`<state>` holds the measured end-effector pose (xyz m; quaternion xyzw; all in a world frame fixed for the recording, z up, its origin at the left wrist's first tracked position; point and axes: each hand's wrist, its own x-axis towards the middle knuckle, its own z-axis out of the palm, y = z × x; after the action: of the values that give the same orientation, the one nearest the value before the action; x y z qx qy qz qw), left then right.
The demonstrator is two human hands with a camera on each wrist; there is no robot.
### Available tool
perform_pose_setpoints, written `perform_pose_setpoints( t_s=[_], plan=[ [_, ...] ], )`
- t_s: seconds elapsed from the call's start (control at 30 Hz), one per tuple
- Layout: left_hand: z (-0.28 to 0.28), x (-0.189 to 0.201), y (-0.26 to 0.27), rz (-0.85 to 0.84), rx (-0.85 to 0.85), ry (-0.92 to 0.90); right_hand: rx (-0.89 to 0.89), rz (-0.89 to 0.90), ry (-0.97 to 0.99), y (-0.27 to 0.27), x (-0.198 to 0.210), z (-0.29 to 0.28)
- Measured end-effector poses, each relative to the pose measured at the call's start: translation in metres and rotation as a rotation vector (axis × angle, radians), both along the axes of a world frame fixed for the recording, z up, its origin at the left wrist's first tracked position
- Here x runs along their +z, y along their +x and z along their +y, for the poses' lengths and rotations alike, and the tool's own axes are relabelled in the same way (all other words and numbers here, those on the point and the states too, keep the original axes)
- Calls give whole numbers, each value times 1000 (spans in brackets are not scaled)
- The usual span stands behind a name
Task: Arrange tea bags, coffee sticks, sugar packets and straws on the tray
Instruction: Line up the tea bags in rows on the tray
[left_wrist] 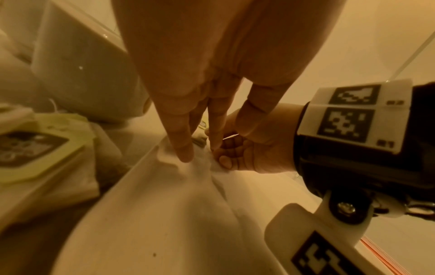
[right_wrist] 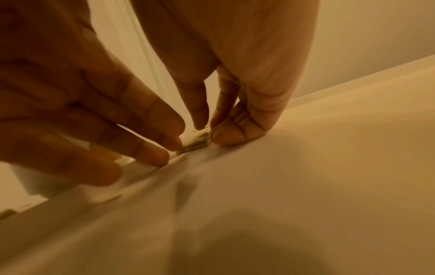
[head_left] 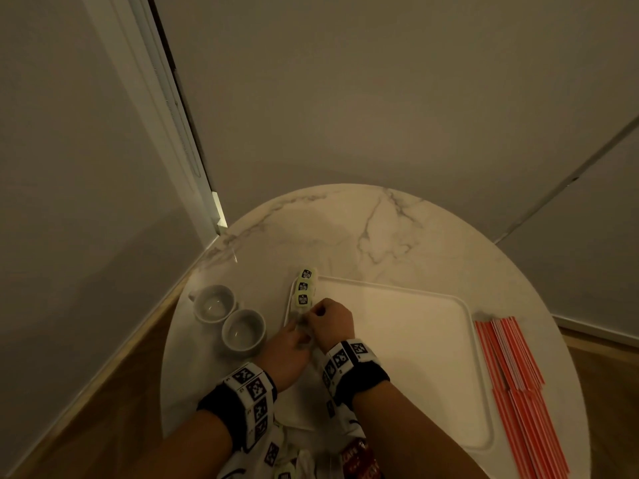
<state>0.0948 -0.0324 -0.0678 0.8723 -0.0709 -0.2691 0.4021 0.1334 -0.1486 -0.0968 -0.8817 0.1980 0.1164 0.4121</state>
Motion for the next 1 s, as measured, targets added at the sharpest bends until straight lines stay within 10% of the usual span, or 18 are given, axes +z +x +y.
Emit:
perform_pose_setpoints(
  t_s=[1.0],
  plan=[
    [-5, -10, 3, -45, 31, -79, 135, 35, -103, -4, 9, -1]
  ],
)
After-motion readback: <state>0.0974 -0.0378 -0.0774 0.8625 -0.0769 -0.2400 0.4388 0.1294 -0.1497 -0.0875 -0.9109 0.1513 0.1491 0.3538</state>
